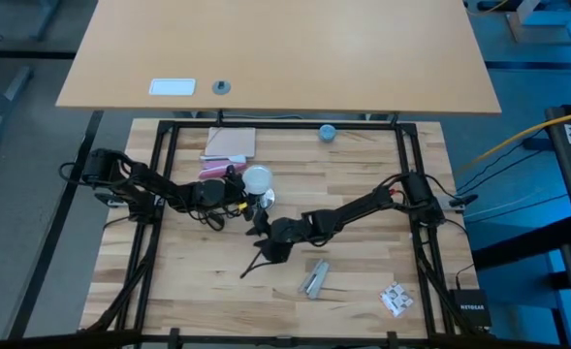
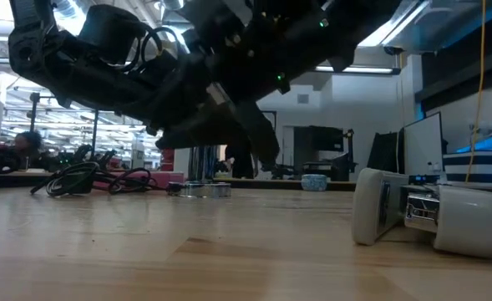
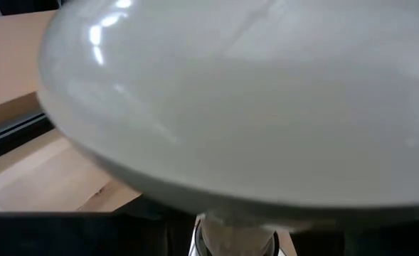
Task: Screw lightbulb
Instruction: Insert the lightbulb into the lamp
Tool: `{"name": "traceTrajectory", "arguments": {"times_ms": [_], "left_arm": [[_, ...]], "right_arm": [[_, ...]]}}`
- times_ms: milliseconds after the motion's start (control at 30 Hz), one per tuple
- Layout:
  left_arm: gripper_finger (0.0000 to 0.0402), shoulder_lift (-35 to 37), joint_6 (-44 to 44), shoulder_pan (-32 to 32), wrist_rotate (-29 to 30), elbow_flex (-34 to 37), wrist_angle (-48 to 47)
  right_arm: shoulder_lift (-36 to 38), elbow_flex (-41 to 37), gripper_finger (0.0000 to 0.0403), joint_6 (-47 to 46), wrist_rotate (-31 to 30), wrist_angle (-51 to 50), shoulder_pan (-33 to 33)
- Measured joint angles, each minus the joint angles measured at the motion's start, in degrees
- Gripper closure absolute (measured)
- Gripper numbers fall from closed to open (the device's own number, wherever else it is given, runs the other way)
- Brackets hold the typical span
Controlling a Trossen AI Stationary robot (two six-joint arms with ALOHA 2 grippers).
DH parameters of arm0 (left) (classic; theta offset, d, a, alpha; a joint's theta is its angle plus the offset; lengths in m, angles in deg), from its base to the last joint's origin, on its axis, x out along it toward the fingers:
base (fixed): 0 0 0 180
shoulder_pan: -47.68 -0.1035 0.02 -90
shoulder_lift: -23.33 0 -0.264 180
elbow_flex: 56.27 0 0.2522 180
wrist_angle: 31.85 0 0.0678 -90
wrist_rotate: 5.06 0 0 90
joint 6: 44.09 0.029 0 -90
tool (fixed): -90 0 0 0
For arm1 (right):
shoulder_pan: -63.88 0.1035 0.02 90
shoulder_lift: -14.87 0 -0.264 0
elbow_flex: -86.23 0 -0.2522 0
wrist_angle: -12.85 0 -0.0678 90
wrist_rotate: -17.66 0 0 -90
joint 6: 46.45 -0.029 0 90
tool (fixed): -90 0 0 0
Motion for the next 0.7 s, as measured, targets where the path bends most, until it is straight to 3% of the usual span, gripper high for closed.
{"name": "traceTrajectory", "arguments": {"times_ms": [200,467,700], "left_arm": [[0.0231,-0.02,0.16,0.0,-0.01,0.02,0.0],[0.0231,-0.04,0.31,0.0,-0.01,0.02,0.0],[0.0231,-0.04,1.2,0.0,-0.05,0.04,0.0]], "right_arm": [[-0.01,0.02,0.0232,0.15,-2.11,-8.35,2.41],[-0.02,0.02,0.0253,0.21,-18.91,-16.54,2.59],[-0.04,0.02,0.027,0.39,-16.05,-15.5,-2.97]]}}
